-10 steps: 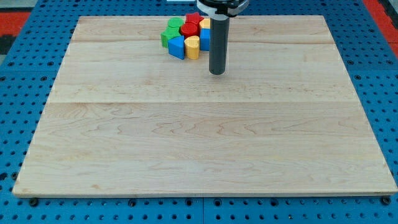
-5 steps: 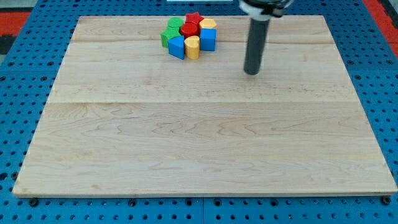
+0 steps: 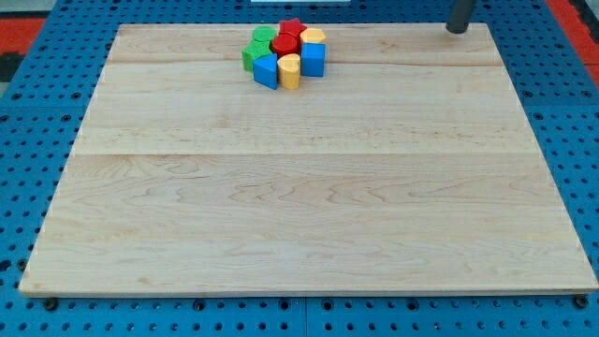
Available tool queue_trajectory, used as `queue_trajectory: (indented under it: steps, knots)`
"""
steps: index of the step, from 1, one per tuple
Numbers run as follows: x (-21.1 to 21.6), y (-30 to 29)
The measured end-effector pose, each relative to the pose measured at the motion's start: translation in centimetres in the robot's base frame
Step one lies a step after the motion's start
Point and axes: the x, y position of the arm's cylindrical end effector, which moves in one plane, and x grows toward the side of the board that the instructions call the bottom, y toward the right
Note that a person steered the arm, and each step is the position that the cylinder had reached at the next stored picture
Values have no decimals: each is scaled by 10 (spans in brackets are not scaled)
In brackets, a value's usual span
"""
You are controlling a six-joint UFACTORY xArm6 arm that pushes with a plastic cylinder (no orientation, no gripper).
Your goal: Point your arm at the yellow hexagon
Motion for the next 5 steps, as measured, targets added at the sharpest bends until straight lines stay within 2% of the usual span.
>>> queue_trajectory:
  steps: [3,5]
  knots:
    - [-2,-11]
    - [13,-144]
